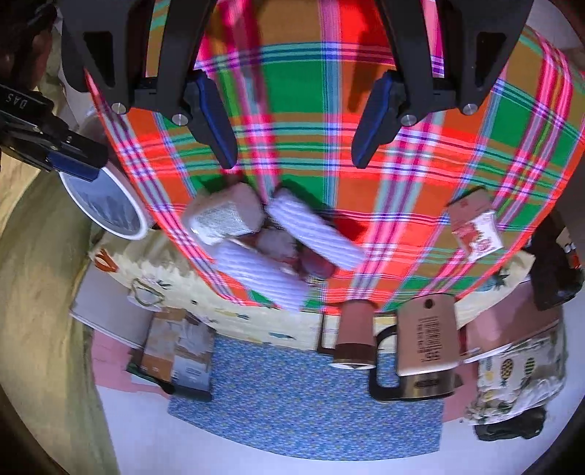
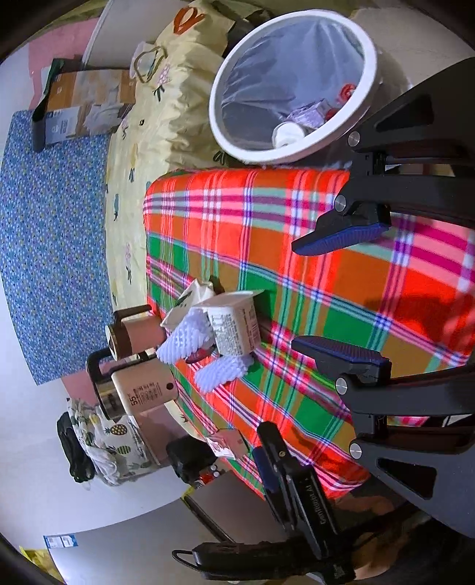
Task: Collect trash
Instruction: 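Move both tools back over the table toward remaining trash, then grasp strawberry milk carton with left tool while right grasps white yogurt cup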
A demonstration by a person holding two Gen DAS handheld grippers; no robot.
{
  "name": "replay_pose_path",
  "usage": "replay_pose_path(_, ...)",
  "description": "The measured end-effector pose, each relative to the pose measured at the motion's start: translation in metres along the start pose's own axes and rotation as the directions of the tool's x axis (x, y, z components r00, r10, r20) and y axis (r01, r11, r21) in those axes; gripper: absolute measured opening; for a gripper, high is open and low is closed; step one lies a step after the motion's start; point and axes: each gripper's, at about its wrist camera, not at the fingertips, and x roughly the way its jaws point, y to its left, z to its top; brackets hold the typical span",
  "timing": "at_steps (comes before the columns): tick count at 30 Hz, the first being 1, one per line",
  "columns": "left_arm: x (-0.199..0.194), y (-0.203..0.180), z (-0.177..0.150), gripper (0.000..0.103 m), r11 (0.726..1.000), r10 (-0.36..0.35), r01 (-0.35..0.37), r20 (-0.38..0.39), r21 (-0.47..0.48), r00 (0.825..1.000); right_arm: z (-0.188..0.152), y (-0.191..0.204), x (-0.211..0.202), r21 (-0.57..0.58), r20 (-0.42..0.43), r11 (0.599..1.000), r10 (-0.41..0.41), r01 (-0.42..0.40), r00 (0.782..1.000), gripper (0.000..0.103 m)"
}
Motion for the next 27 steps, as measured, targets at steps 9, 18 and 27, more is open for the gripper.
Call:
replay_pose_path(9, 0.003, 0.049, 0.009, 0.068, 0.991, 0.104, -0.103, 0.013, -0.083, 0.994, 0.011, 0.015, 0.018, -0.042, -0.017, 0.999, 0.002, -0.002, 1.0, 0.058)
replay_pose_path(18, 0.012, 0.103, 0.019, 0.074, 0.955, 0.233, -0.226, 0.013, -0.194, 0.972, 0.021, 0.03, 0.035, -0.09, -0.012, 0.996, -0.002, 0.001, 1.0, 0.059)
replay_pose_path(27, 0.04, 0.132, 0.033, 0.078, 0.919, 0.311, -0.307, -0.022, -0.246, 0.95, 0.03, 0.036, 0.054, -0.095, -0.016, 0.995, -0.024, 0.022, 1.0, 0.062)
